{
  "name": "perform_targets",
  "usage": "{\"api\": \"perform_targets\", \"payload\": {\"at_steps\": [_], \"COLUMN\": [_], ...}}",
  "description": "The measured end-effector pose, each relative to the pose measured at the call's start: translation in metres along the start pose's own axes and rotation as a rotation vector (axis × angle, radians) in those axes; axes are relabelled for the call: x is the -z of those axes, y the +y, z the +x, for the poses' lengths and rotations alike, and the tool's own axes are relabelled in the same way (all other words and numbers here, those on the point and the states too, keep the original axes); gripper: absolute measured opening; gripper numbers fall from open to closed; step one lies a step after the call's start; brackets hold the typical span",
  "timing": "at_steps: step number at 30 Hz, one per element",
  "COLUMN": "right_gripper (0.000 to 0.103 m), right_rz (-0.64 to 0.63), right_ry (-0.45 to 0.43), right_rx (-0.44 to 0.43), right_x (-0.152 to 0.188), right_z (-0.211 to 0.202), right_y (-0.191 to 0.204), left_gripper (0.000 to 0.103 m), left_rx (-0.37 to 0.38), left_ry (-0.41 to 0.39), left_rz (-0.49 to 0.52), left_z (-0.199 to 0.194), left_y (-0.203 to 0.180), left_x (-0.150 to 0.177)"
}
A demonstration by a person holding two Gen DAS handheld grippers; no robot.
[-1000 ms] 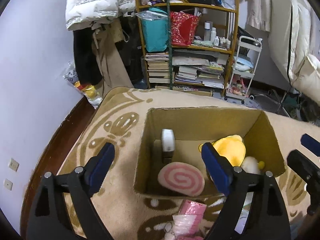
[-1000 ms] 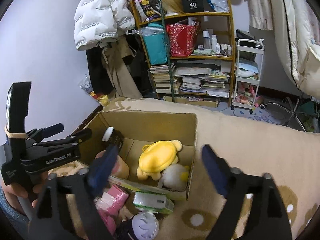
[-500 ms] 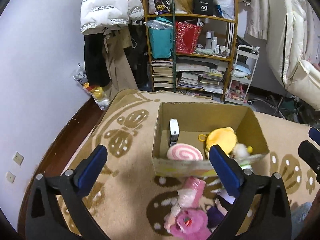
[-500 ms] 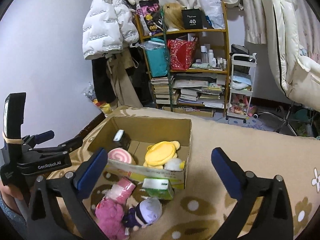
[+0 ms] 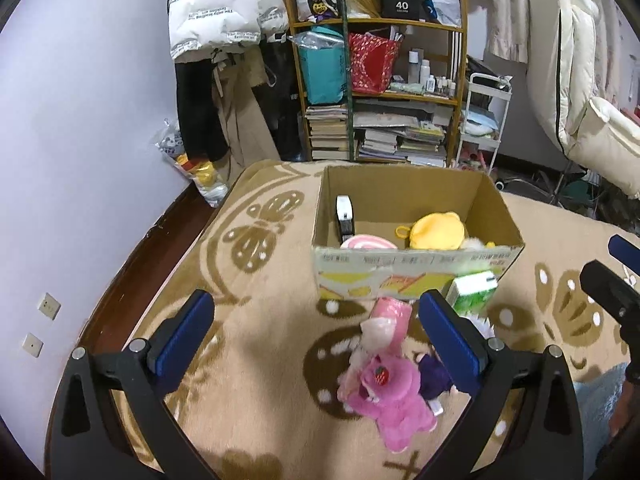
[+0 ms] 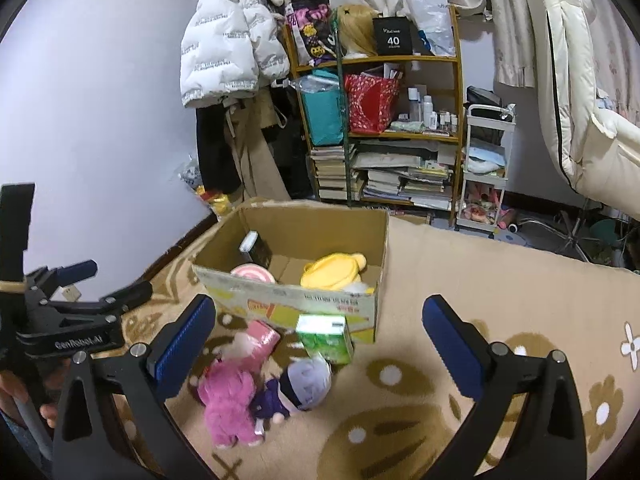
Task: Organize soft objects
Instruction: 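Withdraw both open tools back from the box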
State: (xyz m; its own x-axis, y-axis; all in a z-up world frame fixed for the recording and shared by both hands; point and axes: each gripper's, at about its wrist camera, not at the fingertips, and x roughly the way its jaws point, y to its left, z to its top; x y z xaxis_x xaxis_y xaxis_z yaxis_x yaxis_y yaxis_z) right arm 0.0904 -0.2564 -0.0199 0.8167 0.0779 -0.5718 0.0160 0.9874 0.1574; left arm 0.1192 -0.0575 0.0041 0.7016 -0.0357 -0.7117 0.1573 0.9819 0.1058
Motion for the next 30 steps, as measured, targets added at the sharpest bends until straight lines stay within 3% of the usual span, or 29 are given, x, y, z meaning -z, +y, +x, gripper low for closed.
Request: {"api": "perform_targets", "payload": {"at_steps": [11, 19, 30], "right_gripper": [0.103, 0.103, 0.103], "right_rz": [0.050, 0.051, 0.062], "right_ry": [0.073, 0.127, 0.191], "right_rx": [-0.012, 0.003, -0.003], "right_x": [0.027, 0.042, 0.053], "right_z": [0.013, 0.036, 0.068], "right_y": [-0.006, -0.008, -0.009], "left_gripper": [0.101, 0.101, 0.101], "left_rx": [0.016, -0.010, 0.019], "left_ry": [0.103, 0.119, 0.204], "left_rz": [-0.029, -0.029, -0.021], "left_z": [0.021, 0.036, 0.068], "left_y": [0.002, -0.006, -0.016], "left_x": [0.038, 0.054, 0.073]}}
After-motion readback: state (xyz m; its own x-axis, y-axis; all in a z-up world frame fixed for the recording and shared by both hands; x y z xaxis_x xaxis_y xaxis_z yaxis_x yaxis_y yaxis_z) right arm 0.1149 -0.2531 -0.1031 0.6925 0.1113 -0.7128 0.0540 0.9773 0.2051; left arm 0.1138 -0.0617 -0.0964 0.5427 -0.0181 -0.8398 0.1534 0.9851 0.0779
